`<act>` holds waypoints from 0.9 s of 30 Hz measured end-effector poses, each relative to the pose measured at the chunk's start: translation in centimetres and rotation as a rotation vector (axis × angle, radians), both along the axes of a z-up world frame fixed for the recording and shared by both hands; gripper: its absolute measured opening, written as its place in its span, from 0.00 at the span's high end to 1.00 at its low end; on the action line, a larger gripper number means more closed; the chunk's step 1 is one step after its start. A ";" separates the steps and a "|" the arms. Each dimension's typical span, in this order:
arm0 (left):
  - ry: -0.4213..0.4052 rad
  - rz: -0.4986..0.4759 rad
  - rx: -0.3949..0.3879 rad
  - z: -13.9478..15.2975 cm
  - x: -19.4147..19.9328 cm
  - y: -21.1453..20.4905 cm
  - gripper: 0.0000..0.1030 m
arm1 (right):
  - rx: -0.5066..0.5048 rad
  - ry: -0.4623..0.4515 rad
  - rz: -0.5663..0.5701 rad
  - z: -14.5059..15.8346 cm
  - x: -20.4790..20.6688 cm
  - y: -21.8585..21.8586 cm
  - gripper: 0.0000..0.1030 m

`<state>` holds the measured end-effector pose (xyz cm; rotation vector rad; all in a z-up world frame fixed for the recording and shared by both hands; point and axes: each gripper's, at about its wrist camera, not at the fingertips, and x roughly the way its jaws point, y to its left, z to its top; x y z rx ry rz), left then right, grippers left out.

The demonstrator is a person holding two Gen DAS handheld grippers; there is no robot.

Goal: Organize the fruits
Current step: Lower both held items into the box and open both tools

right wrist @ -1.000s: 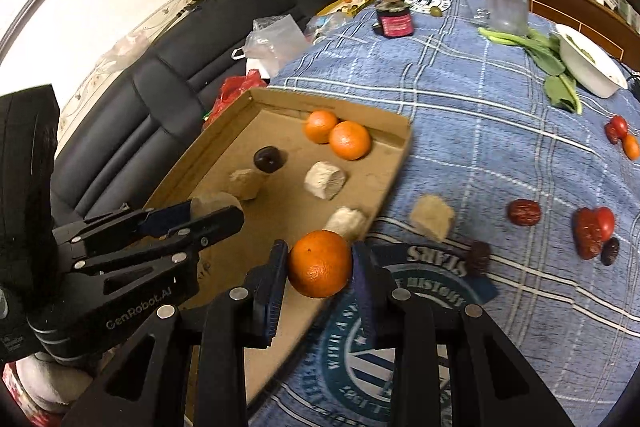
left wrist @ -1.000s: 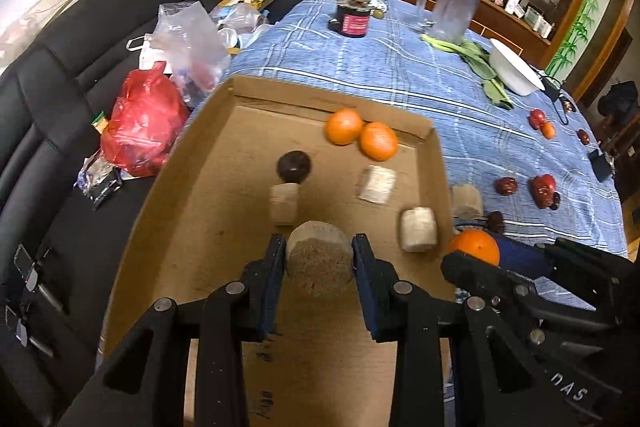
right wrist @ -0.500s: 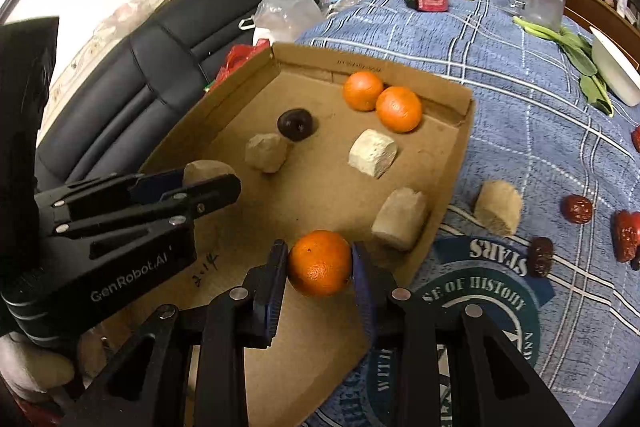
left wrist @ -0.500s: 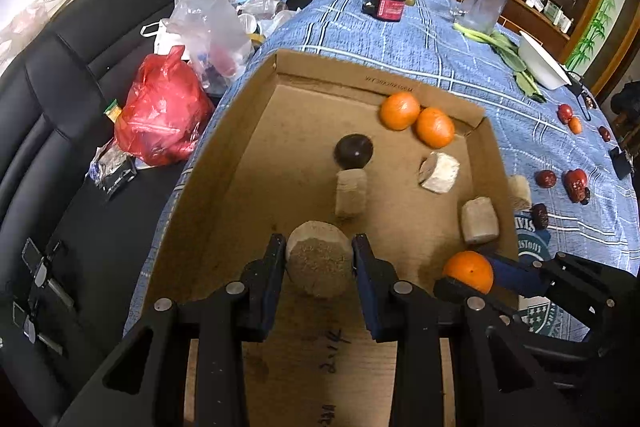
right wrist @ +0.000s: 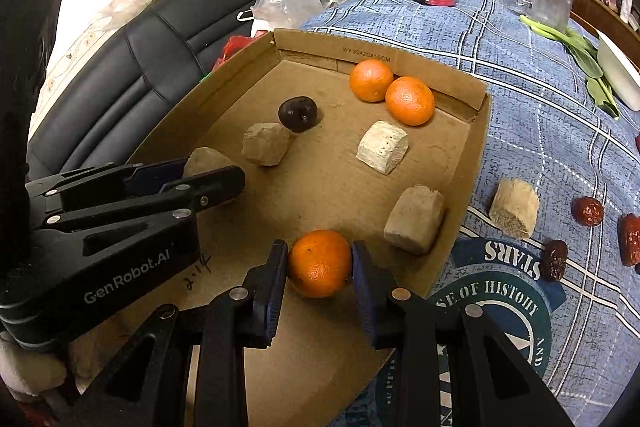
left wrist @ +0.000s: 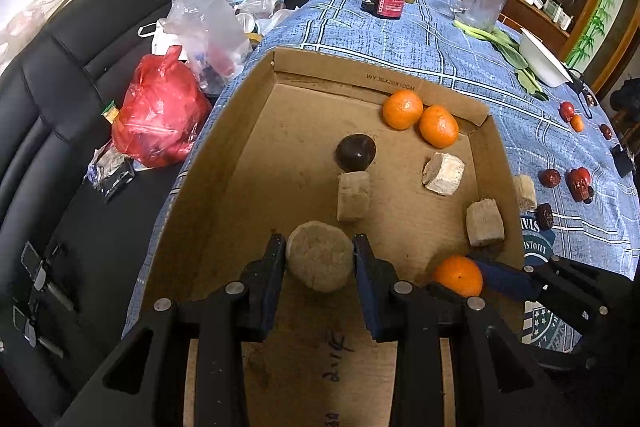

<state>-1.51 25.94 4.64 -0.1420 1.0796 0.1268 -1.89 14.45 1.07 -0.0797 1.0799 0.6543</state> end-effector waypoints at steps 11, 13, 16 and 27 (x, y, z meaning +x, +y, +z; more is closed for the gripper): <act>-0.008 0.010 -0.003 0.4 -0.1 0.0 0.64 | 0.007 0.010 0.014 -0.1 0.3 0.0 0.65; -0.015 0.017 -0.009 0.7 -0.3 0.0 0.60 | 0.008 0.011 0.016 -0.1 0.3 -0.1 0.65; -0.019 0.025 -0.007 1.1 -0.4 0.0 0.59 | 0.011 0.010 0.015 0.0 0.3 -0.3 0.65; -0.039 0.039 0.013 2.6 -1.0 -0.9 0.54 | 0.039 -0.020 0.001 1.7 -0.4 -1.8 0.65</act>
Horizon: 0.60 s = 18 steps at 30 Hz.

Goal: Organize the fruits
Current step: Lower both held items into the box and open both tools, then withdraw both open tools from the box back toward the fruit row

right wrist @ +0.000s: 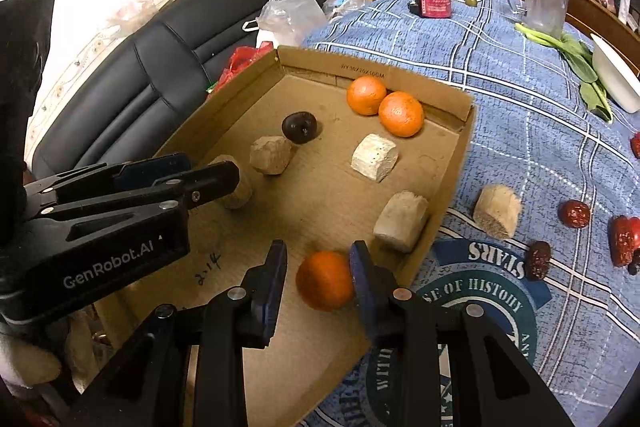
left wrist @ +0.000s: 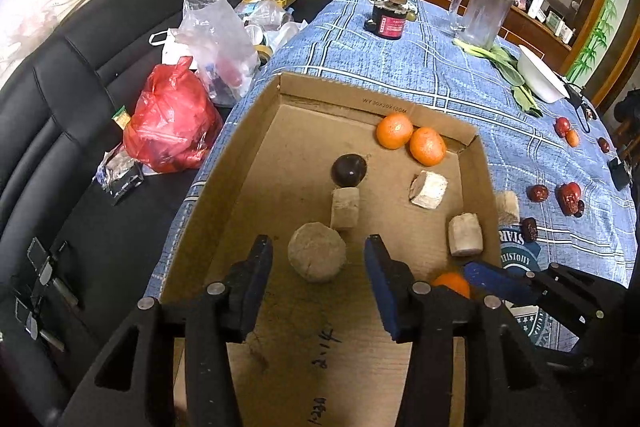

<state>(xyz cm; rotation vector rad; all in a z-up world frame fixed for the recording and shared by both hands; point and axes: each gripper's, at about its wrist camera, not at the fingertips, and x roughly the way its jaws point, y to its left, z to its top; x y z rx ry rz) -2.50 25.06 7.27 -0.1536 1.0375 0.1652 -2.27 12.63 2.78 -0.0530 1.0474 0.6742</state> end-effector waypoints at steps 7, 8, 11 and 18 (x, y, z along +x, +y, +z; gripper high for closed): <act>-0.017 -0.018 0.032 1.1 -0.1 -1.9 0.49 | 0.022 -0.014 -0.020 1.0 -0.4 -1.8 0.65; -0.019 -0.021 0.035 1.2 -0.1 -2.2 0.49 | 0.026 -0.016 -0.025 1.1 -0.5 -2.2 0.65; -0.023 -0.034 0.046 1.6 0.1 -3.3 0.49 | 0.030 -0.021 -0.043 1.5 -0.4 -3.2 0.65; -0.035 -0.075 0.064 2.3 0.6 -6.7 0.49 | 0.031 -0.018 -0.117 1.7 -0.2 -7.5 0.65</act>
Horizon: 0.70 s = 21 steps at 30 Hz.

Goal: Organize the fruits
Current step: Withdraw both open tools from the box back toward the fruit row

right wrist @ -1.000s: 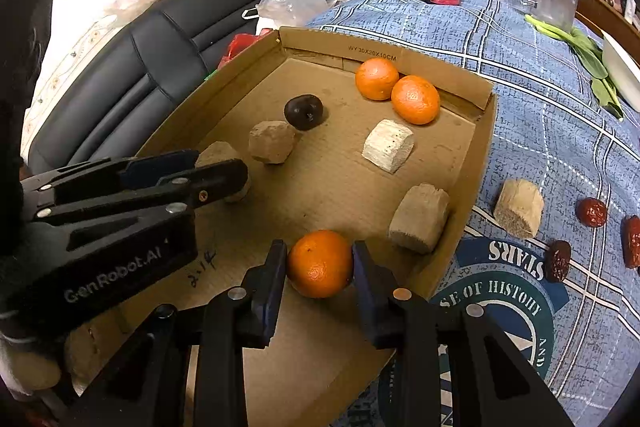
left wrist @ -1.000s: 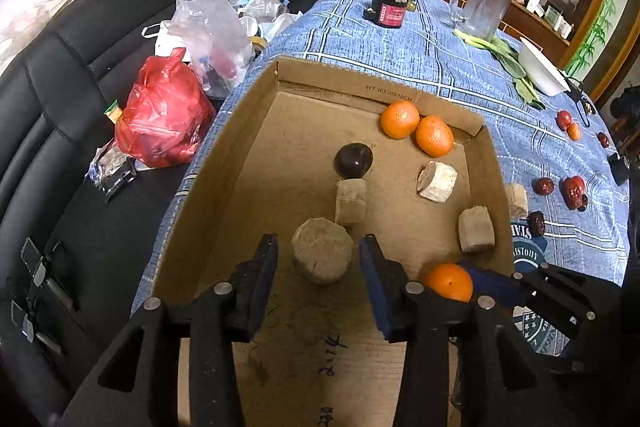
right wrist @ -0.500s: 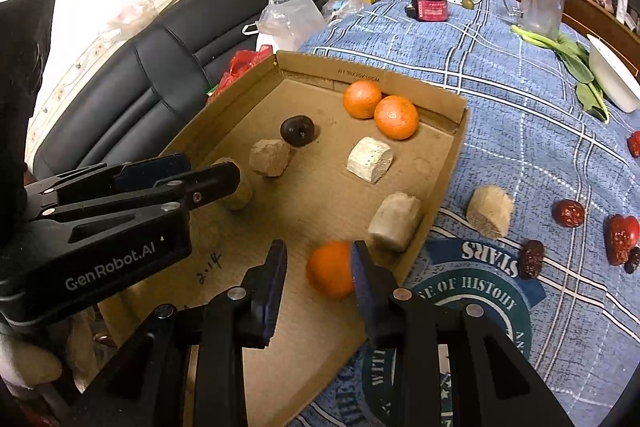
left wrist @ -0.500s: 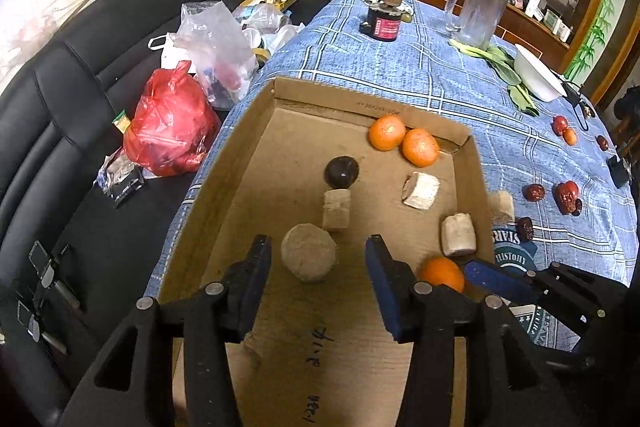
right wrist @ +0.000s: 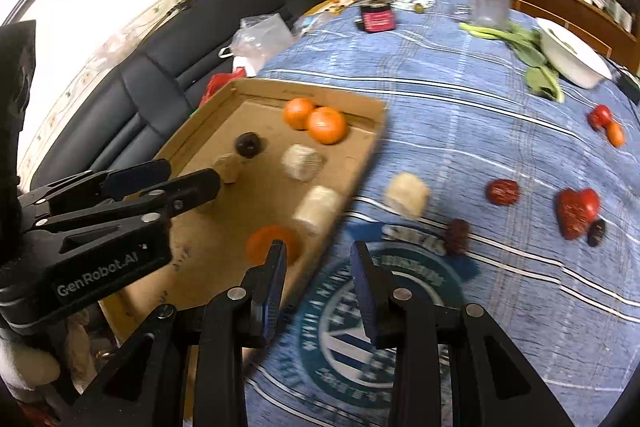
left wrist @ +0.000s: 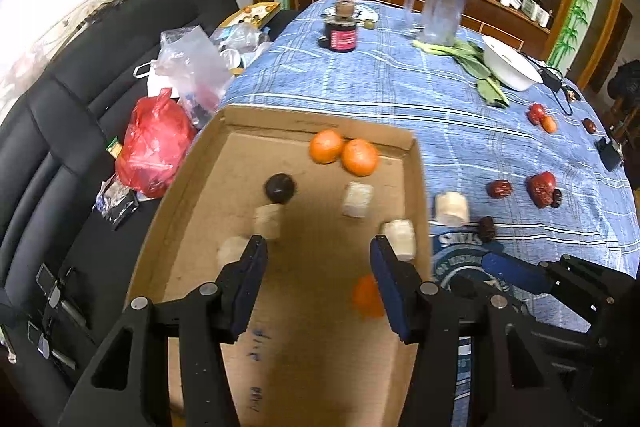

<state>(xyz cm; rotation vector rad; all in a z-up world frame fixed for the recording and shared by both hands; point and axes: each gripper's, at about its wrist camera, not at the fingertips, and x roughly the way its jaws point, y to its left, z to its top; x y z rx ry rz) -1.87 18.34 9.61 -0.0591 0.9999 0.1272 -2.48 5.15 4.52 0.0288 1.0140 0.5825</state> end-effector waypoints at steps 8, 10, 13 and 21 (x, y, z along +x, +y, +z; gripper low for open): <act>-0.007 -0.068 -0.022 0.1 1.0 -4.1 0.49 | -0.019 0.018 -0.122 -0.5 0.8 -6.6 0.65; 0.003 -0.099 -0.044 -0.5 1.6 -5.6 0.49 | -0.025 0.033 -0.165 -1.0 1.0 -8.5 0.65; 0.021 -0.144 -0.069 -1.4 2.3 -7.8 0.49 | -0.036 0.057 -0.231 -1.9 1.4 -11.5 0.65; 0.063 -0.262 -0.126 -3.8 4.0 -12.7 0.49 | -0.045 0.092 -0.341 -3.3 2.4 -16.6 0.66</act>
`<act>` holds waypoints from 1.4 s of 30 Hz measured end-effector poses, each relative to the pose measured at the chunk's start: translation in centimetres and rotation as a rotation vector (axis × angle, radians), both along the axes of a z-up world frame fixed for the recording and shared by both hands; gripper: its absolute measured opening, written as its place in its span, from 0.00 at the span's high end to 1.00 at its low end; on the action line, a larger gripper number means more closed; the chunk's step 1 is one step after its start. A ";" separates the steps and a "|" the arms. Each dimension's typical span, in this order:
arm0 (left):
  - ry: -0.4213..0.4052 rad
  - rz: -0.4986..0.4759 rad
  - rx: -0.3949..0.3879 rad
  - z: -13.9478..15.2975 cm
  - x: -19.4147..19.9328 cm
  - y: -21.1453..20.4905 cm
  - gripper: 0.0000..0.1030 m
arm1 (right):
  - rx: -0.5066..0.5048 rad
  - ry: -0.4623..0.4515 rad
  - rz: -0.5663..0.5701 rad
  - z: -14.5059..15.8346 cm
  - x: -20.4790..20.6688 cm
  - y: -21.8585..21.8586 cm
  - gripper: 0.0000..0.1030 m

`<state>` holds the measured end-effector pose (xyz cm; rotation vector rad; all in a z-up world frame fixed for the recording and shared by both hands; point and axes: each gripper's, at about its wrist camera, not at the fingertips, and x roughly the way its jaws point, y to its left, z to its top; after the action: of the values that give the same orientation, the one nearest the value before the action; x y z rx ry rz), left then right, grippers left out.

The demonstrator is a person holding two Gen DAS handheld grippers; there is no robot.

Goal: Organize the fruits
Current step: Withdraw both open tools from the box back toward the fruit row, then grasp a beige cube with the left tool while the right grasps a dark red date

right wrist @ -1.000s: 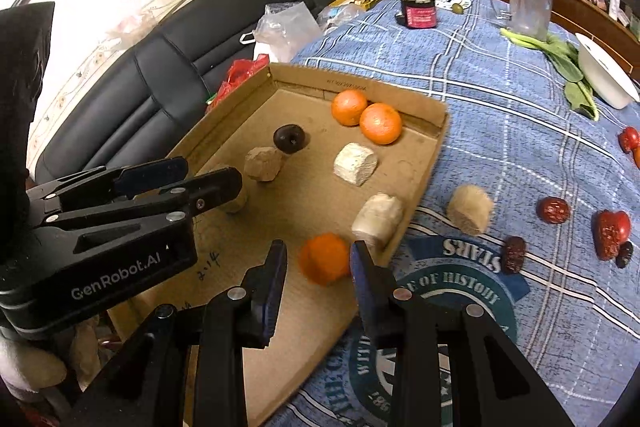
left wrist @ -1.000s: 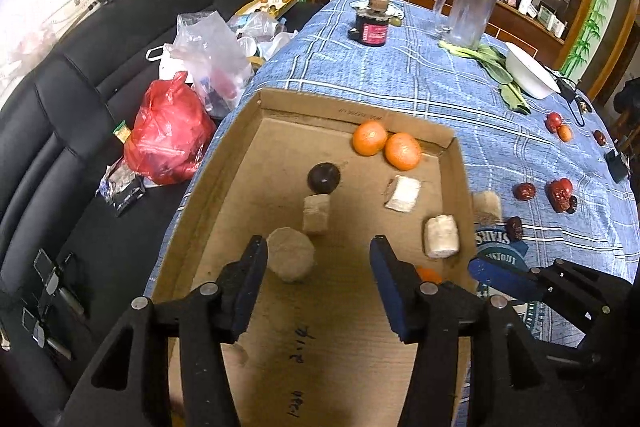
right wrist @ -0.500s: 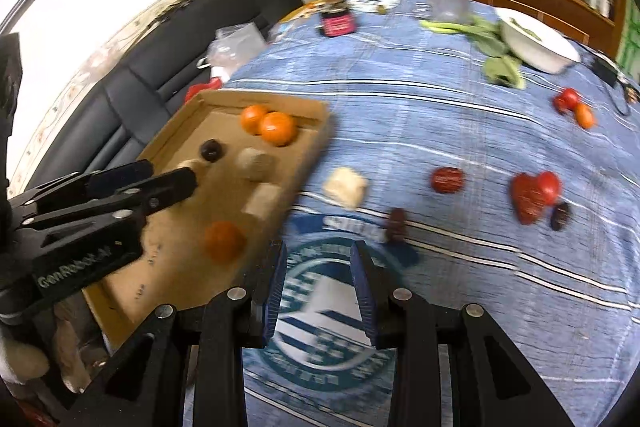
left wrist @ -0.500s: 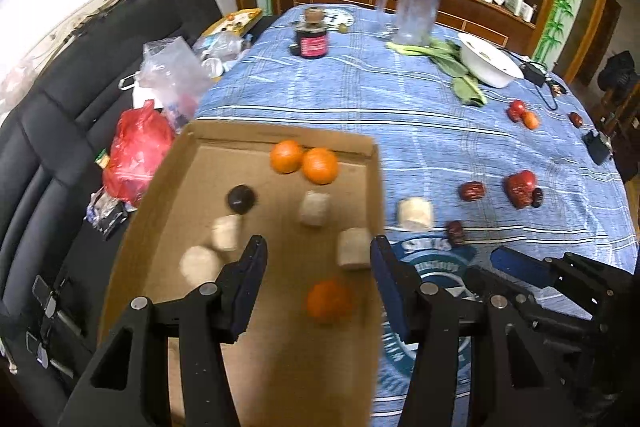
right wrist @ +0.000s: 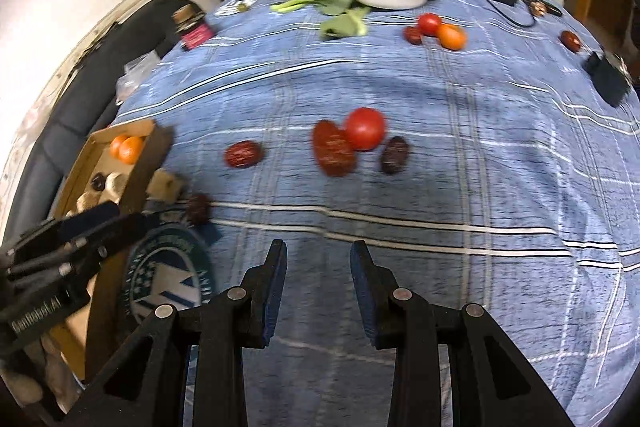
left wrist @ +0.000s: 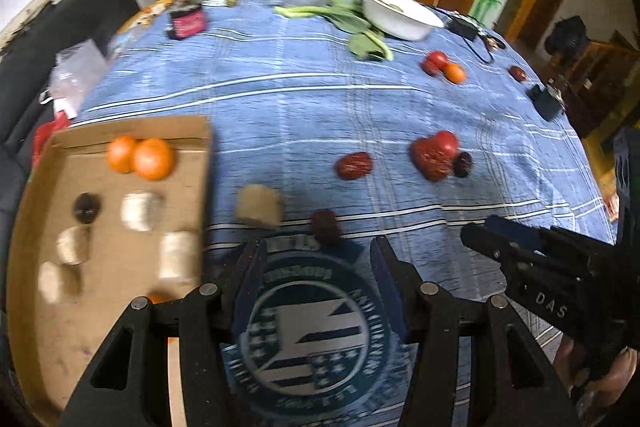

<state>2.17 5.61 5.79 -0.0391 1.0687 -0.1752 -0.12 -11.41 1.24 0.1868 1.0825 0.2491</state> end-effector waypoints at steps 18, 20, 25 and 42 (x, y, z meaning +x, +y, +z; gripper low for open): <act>0.027 0.030 -0.016 -1.1 2.3 3.7 0.50 | 0.046 -0.007 -0.019 -0.3 3.5 -1.7 0.66; 0.028 0.017 -0.010 -1.1 2.4 3.5 0.52 | 0.047 -0.006 -0.008 -0.4 3.8 -1.1 0.66; 0.034 -0.018 0.017 -1.5 3.2 2.8 0.52 | 0.034 -0.010 0.012 -0.5 4.5 0.0 0.65; 0.053 -0.039 0.106 -2.9 4.7 2.9 0.71 | -0.031 -0.012 0.050 -1.7 7.3 2.3 0.65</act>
<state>6.86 8.52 2.91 0.0732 1.1311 -0.1531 7.16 -9.10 -0.46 0.1308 1.0798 0.2778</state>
